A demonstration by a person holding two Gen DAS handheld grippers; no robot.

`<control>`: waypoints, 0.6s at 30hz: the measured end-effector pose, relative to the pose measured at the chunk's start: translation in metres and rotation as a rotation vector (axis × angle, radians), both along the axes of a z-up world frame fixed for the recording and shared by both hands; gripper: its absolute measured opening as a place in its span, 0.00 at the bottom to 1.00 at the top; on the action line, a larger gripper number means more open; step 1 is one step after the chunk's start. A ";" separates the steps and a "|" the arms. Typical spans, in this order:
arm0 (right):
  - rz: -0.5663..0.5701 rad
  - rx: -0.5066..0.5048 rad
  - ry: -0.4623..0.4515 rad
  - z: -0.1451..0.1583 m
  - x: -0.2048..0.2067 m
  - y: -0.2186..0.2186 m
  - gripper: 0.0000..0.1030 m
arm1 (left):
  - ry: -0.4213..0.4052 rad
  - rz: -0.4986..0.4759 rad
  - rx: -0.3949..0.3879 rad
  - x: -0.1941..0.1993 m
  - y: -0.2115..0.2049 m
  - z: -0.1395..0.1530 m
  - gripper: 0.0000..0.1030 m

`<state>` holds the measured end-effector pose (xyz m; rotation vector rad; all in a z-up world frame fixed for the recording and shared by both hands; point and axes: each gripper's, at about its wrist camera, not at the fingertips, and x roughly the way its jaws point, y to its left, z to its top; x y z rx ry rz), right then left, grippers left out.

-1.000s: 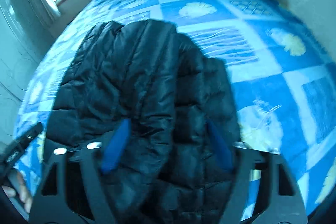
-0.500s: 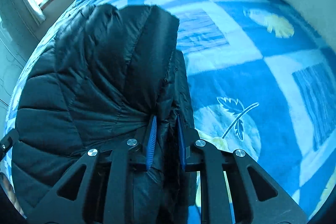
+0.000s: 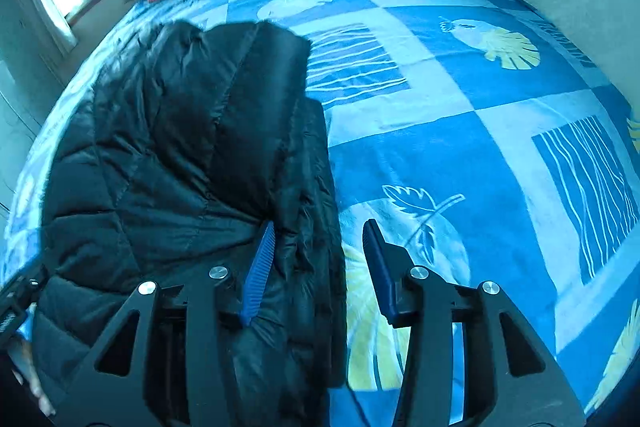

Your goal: Fold large clothes

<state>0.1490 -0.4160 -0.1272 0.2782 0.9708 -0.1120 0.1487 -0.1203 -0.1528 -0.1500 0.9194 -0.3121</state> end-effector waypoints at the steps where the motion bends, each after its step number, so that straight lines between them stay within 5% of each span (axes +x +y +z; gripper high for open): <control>1: -0.002 -0.003 -0.007 0.005 -0.004 0.001 0.43 | -0.003 0.000 0.003 -0.001 0.000 0.001 0.62; 13: 0.116 -0.052 -0.184 0.087 -0.071 0.064 0.38 | -0.063 0.036 0.004 -0.045 0.015 0.044 0.62; 14: 0.133 -0.052 -0.187 0.089 -0.075 0.070 0.31 | -0.073 0.039 -0.008 -0.053 0.018 0.047 0.62; 18: 0.192 -0.047 -0.148 0.077 -0.086 0.087 0.27 | -0.080 0.032 -0.013 -0.068 0.017 0.044 0.62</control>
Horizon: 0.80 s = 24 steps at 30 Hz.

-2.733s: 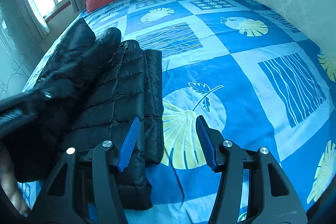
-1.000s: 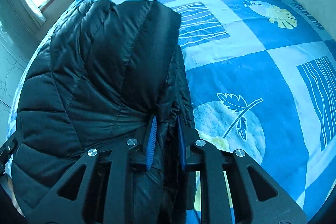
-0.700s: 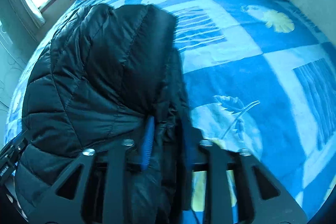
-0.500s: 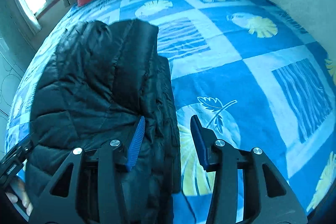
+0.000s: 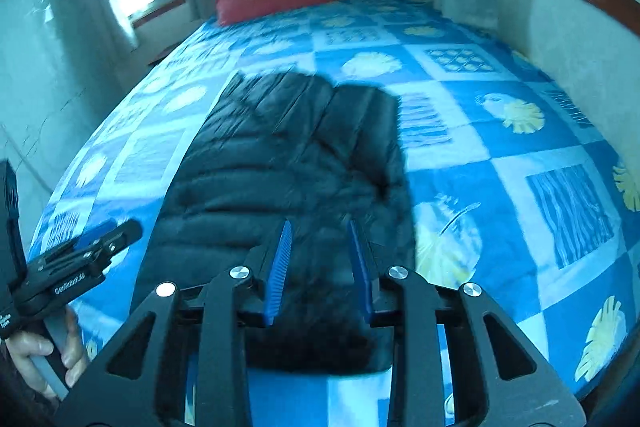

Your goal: Fold large clothes

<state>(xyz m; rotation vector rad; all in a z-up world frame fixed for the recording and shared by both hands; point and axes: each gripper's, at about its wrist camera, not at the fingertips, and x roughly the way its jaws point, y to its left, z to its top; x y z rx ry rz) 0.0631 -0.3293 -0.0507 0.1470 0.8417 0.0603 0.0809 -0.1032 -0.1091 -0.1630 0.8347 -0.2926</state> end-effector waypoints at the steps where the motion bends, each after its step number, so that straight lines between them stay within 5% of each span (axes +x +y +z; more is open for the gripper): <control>1: -0.004 -0.006 0.017 -0.008 0.000 0.000 0.27 | 0.012 -0.006 0.010 0.001 -0.002 -0.005 0.62; 6: -0.039 0.017 0.113 -0.053 0.003 -0.014 0.27 | 0.104 -0.020 0.010 0.015 -0.015 -0.037 0.62; 13: -0.050 0.031 0.126 -0.105 0.013 -0.018 0.26 | 0.082 -0.038 0.144 0.024 -0.038 -0.060 0.62; 17: -0.064 0.024 0.112 -0.103 0.010 -0.015 0.26 | 0.064 -0.046 0.164 0.023 -0.039 -0.065 0.62; 24: -0.066 0.045 0.103 -0.082 -0.004 -0.020 0.31 | 0.063 -0.042 0.089 0.008 -0.018 -0.046 0.62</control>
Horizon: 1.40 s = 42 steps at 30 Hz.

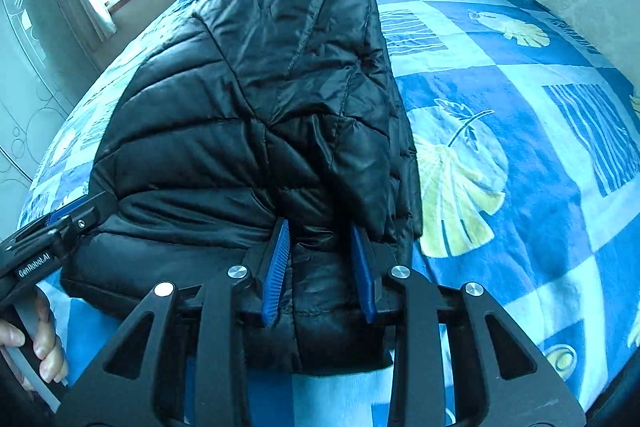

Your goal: Fold large clothes

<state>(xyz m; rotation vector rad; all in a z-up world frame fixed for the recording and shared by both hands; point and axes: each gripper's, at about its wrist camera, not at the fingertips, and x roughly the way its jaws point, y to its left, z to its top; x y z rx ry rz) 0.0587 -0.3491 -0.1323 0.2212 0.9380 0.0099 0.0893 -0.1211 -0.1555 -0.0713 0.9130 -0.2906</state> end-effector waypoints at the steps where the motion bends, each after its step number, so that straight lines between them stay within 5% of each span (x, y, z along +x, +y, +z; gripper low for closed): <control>1: 0.003 -0.006 0.003 0.004 -0.001 0.000 0.33 | -0.001 0.012 -0.014 -0.002 0.007 0.005 0.62; 9: -0.012 -0.038 -0.085 0.067 -0.005 -0.009 0.38 | -0.080 0.060 -0.083 0.008 0.036 0.050 0.62; 15: 0.025 -0.002 -0.210 0.109 0.060 -0.005 0.39 | -0.116 0.048 -0.061 0.065 0.020 0.068 0.62; 23: 0.010 -0.014 -0.156 0.062 0.147 -0.011 0.39 | -0.049 0.033 -0.037 0.123 -0.014 0.036 0.62; 29: 0.025 -0.053 -0.131 0.021 0.156 -0.012 0.39 | -0.025 0.056 -0.057 0.138 -0.019 0.012 0.79; 42: -0.003 -0.027 -0.132 -0.012 0.167 -0.017 0.39 | -0.022 0.075 -0.019 0.147 -0.032 -0.010 0.84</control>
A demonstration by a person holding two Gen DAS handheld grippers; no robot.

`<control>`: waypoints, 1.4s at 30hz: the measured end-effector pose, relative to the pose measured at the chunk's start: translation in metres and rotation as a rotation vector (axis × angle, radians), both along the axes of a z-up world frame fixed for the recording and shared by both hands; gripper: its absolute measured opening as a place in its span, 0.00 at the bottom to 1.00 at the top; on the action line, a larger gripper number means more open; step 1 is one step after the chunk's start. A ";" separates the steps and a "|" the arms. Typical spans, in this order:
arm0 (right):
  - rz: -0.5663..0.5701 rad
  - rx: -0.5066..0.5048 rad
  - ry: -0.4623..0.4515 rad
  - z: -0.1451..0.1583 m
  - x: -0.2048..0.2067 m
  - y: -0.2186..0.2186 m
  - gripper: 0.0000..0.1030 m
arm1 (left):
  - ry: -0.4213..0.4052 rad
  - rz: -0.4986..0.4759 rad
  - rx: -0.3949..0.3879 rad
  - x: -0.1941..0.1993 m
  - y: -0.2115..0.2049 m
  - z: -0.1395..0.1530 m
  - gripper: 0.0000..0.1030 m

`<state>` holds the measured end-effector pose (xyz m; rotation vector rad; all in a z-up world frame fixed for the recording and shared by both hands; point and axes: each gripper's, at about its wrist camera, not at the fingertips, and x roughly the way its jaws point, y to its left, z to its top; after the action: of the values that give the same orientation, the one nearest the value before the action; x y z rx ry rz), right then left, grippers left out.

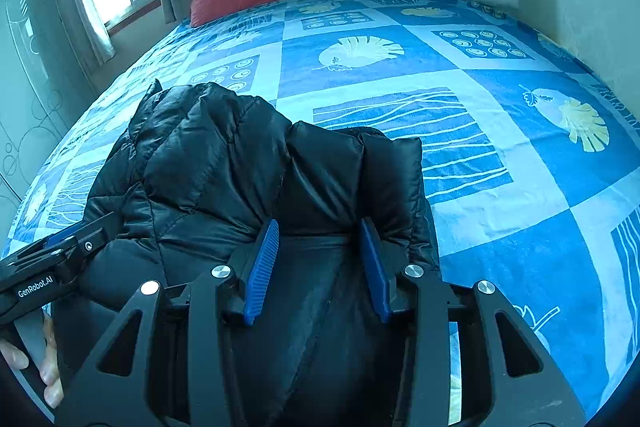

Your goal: Fold large clothes

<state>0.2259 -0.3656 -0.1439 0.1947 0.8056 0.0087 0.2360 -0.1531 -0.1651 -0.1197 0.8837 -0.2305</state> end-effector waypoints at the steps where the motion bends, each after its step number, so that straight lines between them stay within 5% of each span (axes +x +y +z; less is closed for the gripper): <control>1: -0.002 -0.003 -0.001 -0.001 0.001 0.001 0.39 | 0.003 -0.001 0.005 0.001 -0.001 -0.002 0.84; 20: -0.031 -0.023 -0.030 -0.017 0.007 0.003 0.39 | 0.025 0.016 0.002 0.016 -0.006 -0.026 0.87; 33: -0.025 -0.105 -0.042 0.005 0.002 0.009 0.42 | 0.039 0.010 -0.044 0.007 0.009 -0.005 0.86; 42: -0.042 -0.059 -0.077 0.032 -0.026 0.004 0.63 | 0.033 0.031 -0.048 -0.011 0.028 0.016 0.86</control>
<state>0.1998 -0.3618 -0.1116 0.1540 0.7243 -0.0467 0.2247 -0.1250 -0.1486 -0.1821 0.9091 -0.2208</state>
